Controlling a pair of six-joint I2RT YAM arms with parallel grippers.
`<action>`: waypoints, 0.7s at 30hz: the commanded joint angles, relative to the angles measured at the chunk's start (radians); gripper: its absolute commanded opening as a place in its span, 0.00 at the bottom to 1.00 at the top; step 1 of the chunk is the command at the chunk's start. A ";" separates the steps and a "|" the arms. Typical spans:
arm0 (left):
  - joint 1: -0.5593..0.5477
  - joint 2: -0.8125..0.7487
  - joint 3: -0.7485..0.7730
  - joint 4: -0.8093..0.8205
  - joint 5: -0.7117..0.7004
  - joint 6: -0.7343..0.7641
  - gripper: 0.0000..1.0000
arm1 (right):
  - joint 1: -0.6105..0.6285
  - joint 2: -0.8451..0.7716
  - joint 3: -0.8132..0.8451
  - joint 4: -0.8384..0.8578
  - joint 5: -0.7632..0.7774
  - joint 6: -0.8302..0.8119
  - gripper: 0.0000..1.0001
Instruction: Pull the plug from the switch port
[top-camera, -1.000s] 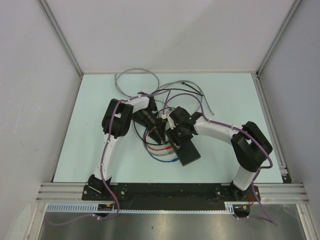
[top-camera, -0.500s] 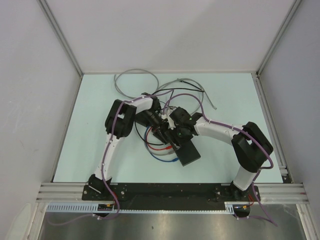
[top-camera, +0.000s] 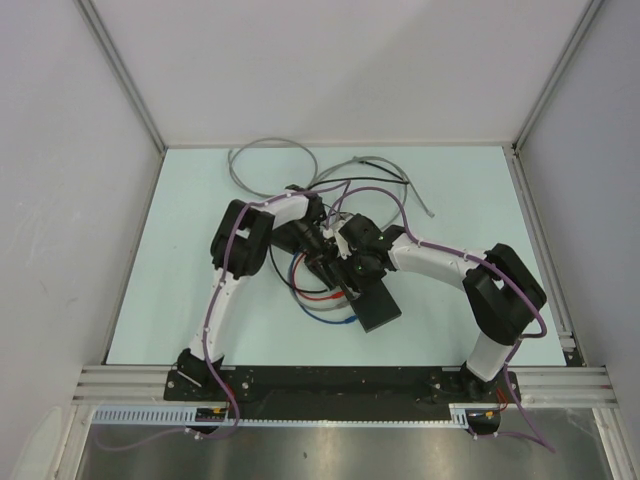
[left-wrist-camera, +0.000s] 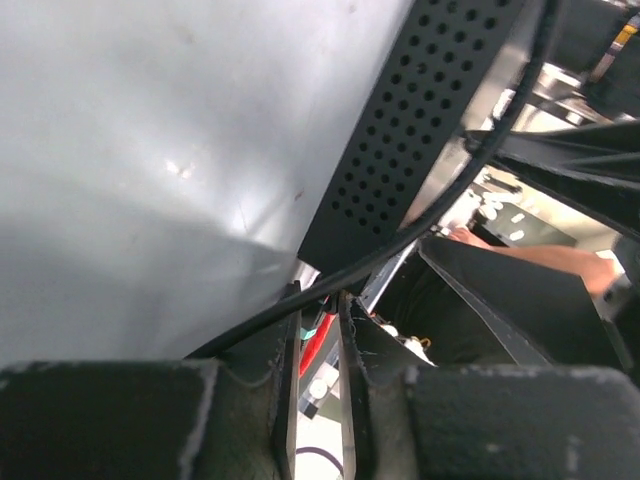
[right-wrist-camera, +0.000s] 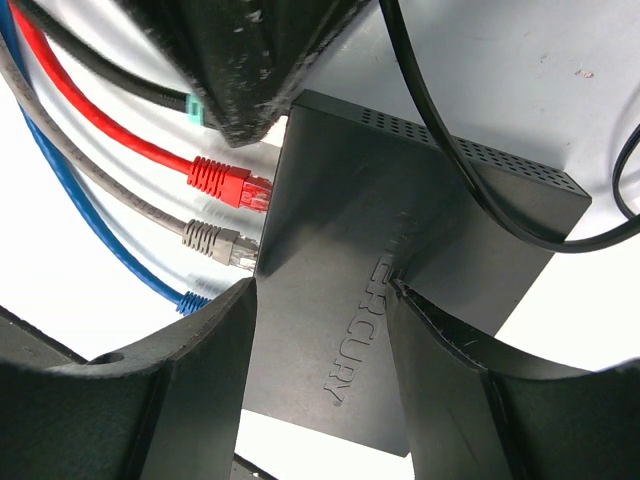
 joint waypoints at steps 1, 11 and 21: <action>-0.059 0.065 -0.110 0.085 -0.572 -0.111 0.00 | -0.018 0.120 -0.095 -0.036 0.059 -0.022 0.61; -0.122 -0.002 -0.083 0.061 -0.733 -0.091 0.00 | -0.024 0.115 -0.095 -0.031 0.050 -0.023 0.61; -0.053 -0.094 0.175 -0.112 -0.651 0.203 0.00 | -0.029 0.030 -0.056 0.007 0.033 -0.087 0.61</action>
